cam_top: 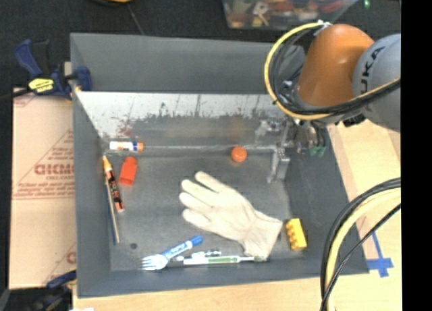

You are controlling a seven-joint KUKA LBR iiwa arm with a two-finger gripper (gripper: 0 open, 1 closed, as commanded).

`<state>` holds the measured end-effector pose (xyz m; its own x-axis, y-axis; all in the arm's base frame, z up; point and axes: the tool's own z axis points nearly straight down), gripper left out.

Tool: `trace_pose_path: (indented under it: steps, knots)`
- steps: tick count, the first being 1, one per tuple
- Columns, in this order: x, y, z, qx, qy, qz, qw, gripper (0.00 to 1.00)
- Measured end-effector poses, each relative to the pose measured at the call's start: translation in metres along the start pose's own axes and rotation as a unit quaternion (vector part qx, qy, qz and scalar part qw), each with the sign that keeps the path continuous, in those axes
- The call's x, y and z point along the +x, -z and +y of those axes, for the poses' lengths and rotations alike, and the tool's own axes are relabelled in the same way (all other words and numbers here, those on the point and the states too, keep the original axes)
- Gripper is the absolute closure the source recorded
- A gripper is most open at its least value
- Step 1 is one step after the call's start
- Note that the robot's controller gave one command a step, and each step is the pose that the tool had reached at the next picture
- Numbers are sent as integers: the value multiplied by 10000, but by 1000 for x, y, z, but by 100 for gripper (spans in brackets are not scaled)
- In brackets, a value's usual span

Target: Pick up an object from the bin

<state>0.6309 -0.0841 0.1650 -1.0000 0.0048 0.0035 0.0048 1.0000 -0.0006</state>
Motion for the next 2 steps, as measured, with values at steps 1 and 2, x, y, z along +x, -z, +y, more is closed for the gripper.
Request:
trace_pose_path:
  steps: [1, 2]
  knots:
    - [-2, 5, 0, 6, 12, -42, 10000, 0]
    - [33, -19, 63, 1, 208, -42, 9998, 0]
